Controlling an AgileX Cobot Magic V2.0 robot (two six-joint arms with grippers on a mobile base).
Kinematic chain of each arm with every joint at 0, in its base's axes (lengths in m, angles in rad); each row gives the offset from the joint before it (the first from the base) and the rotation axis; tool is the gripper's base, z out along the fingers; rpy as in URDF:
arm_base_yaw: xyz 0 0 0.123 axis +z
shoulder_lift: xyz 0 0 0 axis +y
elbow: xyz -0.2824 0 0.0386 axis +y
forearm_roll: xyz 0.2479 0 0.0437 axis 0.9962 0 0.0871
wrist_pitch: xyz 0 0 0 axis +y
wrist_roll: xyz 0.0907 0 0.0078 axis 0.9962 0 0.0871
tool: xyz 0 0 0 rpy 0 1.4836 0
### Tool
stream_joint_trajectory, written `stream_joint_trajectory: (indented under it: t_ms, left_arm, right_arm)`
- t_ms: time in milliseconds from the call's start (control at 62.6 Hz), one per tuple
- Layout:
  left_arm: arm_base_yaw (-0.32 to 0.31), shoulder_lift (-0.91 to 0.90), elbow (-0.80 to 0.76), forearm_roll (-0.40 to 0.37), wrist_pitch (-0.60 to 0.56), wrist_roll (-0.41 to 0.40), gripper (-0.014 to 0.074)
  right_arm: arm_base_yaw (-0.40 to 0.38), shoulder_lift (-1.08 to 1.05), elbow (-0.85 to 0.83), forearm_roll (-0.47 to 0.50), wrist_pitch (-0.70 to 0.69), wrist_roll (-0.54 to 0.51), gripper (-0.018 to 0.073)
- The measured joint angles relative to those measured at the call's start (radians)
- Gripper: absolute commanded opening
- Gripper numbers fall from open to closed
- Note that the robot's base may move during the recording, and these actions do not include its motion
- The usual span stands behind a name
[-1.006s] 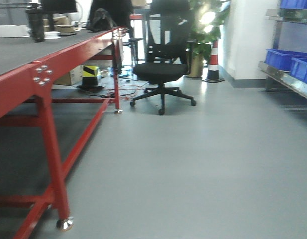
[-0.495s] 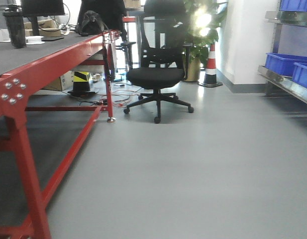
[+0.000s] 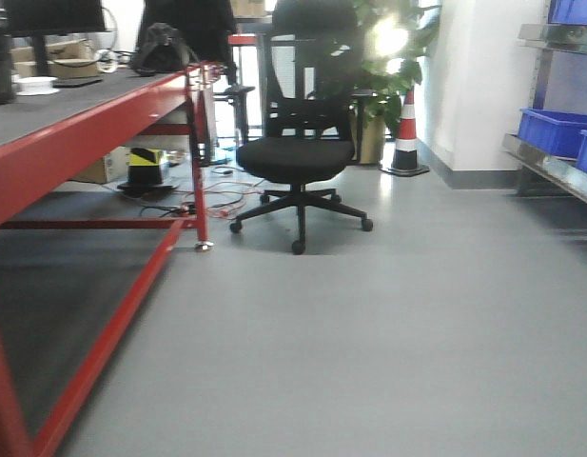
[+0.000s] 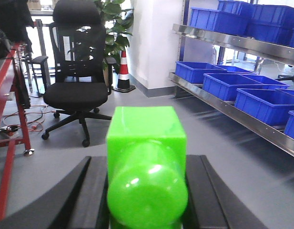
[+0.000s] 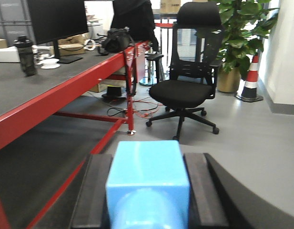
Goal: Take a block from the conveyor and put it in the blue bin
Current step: 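Drive the base toward the shelf of blue bins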
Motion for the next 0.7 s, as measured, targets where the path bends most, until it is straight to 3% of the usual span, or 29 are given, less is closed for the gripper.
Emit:
stream_joint_trajectory:
  t_ms: [703]
  left_arm:
    - [0.000,0.000,0.000,0.000,0.000,0.000,-0.0111]
  right_arm:
    - [0.000,0.000,0.000,-0.002,0.002,0.000,-0.0151]
